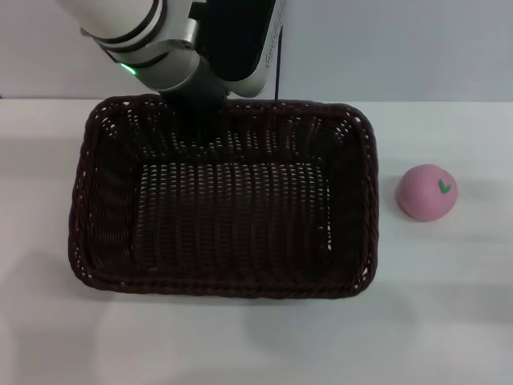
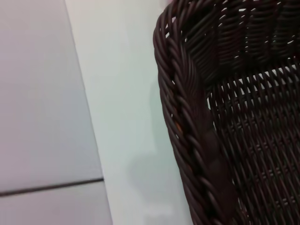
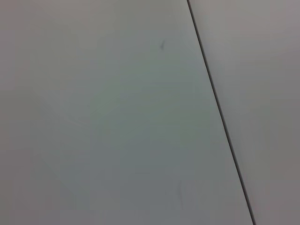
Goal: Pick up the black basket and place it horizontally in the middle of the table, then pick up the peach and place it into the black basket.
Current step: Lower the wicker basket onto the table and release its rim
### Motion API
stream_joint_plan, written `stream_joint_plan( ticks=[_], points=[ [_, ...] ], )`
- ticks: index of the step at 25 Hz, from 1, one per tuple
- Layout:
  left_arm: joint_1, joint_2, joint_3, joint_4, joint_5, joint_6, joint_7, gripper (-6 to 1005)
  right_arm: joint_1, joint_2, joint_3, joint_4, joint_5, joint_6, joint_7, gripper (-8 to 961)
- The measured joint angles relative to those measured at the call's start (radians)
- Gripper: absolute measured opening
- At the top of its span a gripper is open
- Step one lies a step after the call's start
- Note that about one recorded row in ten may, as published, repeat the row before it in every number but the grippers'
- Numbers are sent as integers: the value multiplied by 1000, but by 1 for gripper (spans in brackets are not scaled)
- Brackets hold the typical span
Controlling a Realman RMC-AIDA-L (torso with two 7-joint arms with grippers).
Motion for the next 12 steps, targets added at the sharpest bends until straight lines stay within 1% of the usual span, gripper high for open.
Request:
stream_joint_plan(
  ticks=[3, 9, 12],
  points=[
    [6, 0, 28, 0, 21, -9, -42, 310, 1, 0, 0, 0, 0, 2, 0, 724],
    [8, 0, 55, 5, 22, -17, -92, 335, 7, 0, 0, -2, 0, 11, 0, 724],
    [6, -1, 83, 7, 22, -13, -121, 347, 10, 0, 0, -2, 0, 11, 0, 724]
  ],
)
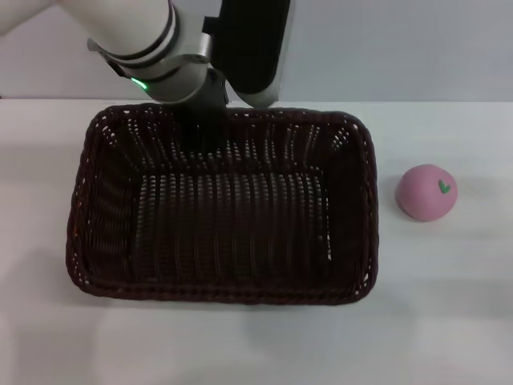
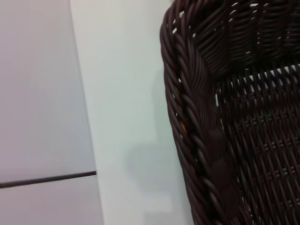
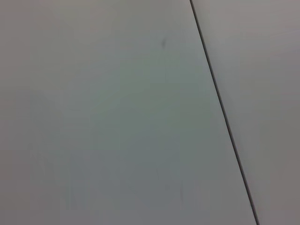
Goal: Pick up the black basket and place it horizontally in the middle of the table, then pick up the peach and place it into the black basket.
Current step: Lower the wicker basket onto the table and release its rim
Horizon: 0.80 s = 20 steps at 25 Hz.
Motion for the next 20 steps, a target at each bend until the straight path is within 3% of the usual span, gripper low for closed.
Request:
stream_joint_plan(
  ticks=[11, 14, 18, 19, 20],
  points=[
    [-1, 1, 20, 5, 0, -17, -22, 391, 0, 0, 0, -1, 0, 0, 0, 724],
    [0, 1, 14, 6, 0, -40, -23, 617, -1, 0, 0, -1, 0, -1, 0, 724],
    [15, 3, -29, 48, -10, -61, -24, 616, -8, 0, 0, -6, 0, -10, 0, 723],
    [43, 4, -92, 102, -40, -75, -22, 615, -13, -1, 0, -13, 0, -15, 0, 723],
    [43, 4, -92, 102, -40, -75, -22, 614, -13, -1, 0, -13, 0, -15, 0, 723]
  ],
)
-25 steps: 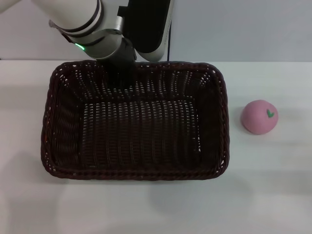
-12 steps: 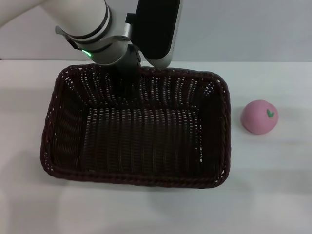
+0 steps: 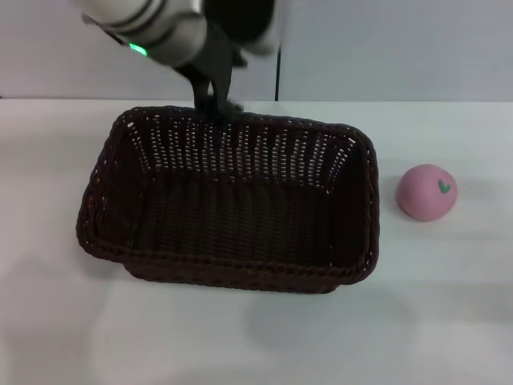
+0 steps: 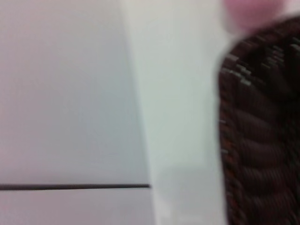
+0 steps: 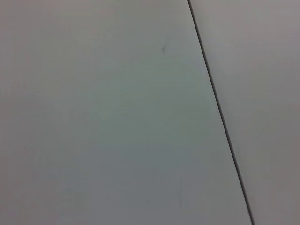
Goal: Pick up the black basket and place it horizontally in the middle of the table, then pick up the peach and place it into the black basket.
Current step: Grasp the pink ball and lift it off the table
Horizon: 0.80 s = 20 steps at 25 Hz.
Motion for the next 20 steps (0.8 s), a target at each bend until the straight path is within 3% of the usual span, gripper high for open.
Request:
stream_joint_plan(
  ticks=[3, 4, 5, 6, 9, 10, 11, 12, 13, 14, 15, 17, 19, 20],
  points=[
    [80, 3, -111, 97, -87, -40, 8, 612, -25, -4, -1, -44, -14, -6, 26, 723],
    [80, 3, -111, 97, -87, -40, 8, 611, -25, -4, -1, -44, -14, -6, 26, 723],
    [145, 4, -159, 147, -154, -78, 14, 611, -54, -7, -2, -112, -66, 7, 90, 723],
    [145, 4, -159, 147, -154, -78, 14, 610, -54, -7, -2, -112, -66, 7, 90, 723],
    [266, 5, -203, 204, -284, -162, 41, 608, -109, -19, -2, -289, -215, 90, 283, 723],
    [381, 6, -219, 218, -421, -251, 85, 607, -137, -27, 2, -454, -376, 178, 486, 723],
    [381, 6, -219, 218, -421, -251, 85, 607, -137, -27, 2, -454, -376, 178, 486, 723],
    [465, 7, -225, 214, -541, -322, 132, 606, -143, -30, 7, -538, -457, 209, 581, 723],
    [465, 7, -225, 214, -541, -322, 132, 605, -149, -32, 15, -626, -568, 237, 695, 723],
    [513, 7, -226, 205, -621, -362, 167, 605, -149, -33, 24, -717, -675, 254, 807, 723],
    [605, 7, -233, 166, -816, -430, 262, 604, -143, -33, 40, -876, -865, 261, 1025, 723],
    [630, 7, -244, 142, -896, -437, 305, 604, -135, -33, 44, -952, -957, 253, 1138, 723],
    [691, 7, -284, 57, -1126, -427, 429, 605, -108, -34, 49, -1105, -1132, 215, 1340, 723],
    [730, 7, -318, -34, -1312, -379, 536, 605, -72, -34, 55, -1236, -1288, 156, 1512, 723]
  ],
)
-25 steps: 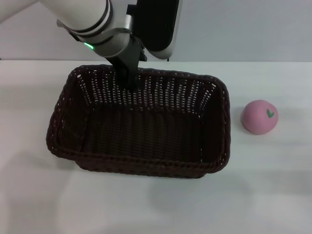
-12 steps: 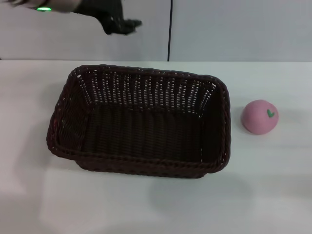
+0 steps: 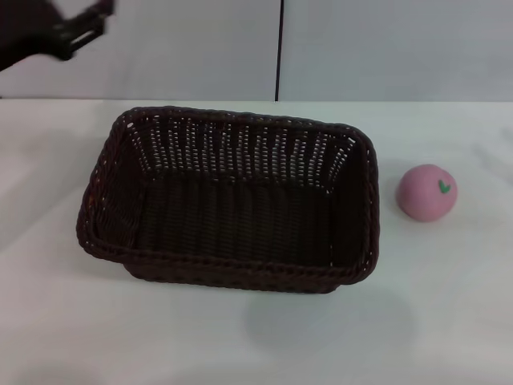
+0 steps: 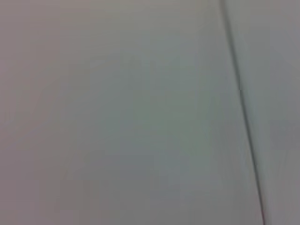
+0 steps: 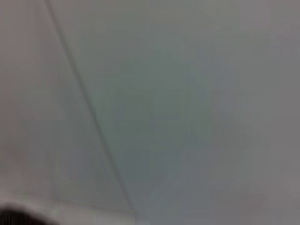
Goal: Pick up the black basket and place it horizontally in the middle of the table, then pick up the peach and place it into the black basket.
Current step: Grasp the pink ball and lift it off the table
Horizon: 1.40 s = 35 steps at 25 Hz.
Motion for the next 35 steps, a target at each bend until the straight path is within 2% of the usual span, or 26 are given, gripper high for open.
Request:
stream_joint_plan(
  ticks=[1, 2, 3, 4, 5, 6, 7, 8, 10, 11, 12, 14, 15, 16, 19, 20, 28, 35],
  points=[
    [0, 0, 0, 0, 0, 0, 0, 605, 0, 0, 0, 0, 0, 0, 0, 722],
    [0, 0, 0, 0, 0, 0, 0, 604, 25, -2, 7, -68, -76, -36, 82, 722],
    [15, 0, -19, -52, -86, 37, 57, 604, 49, -4, 14, -120, -144, -78, 148, 722],
    [15, 0, -19, -52, -86, 37, 57, 605, 78, -7, 23, -171, -217, -123, 214, 722],
    [38, 0, -70, -216, -267, 160, 199, 605, 143, -22, 33, -240, -346, -230, 333, 722],
    [38, 0, -70, -216, -267, 160, 199, 606, 143, -22, 33, -240, -346, -230, 333, 722],
    [39, 0, -117, -348, -346, 267, 282, 607, 205, -41, 34, -262, -423, -316, 429, 722],
    [39, 0, -117, -348, -346, 267, 282, 608, 205, -41, 34, -262, -423, -316, 429, 722],
    [39, 0, -117, -348, -346, 267, 282, 609, 281, -65, 18, -236, -505, -386, 545, 722],
    [27, 1, -245, -596, -393, 469, 403, 610, 281, -65, 18, -236, -505, -386, 545, 722],
    [29, 1, -268, -638, -395, 490, 419, 610, 297, -67, 10, -223, -526, -391, 568, 722],
    [32, 1, -278, -660, -396, 500, 430, 611, 321, -60, -20, -190, -587, -383, 600, 722],
    [32, 1, -278, -660, -396, 500, 430, 611, 338, -40, -50, -155, -645, -354, 613, 722],
    [41, 2, -290, -698, -397, 510, 452, 611, 338, -40, -50, -155, -645, -354, 613, 722],
    [47, 3, -291, -706, -397, 513, 458, 611, 363, -11, -85, -67, -698, -293, 614, 722],
    [47, 3, -291, -706, -397, 513, 458, 612, 376, -2, -116, 9, -711, -241, 614, 722],
    [47, 4, -297, -711, -402, 517, 462, 611, 387, 9, -197, 214, -708, -47, 610, 721],
    [35, 5, -309, -706, -405, 515, 463, 611, 382, 16, -212, 239, -707, 7, 610, 721]
  ],
)
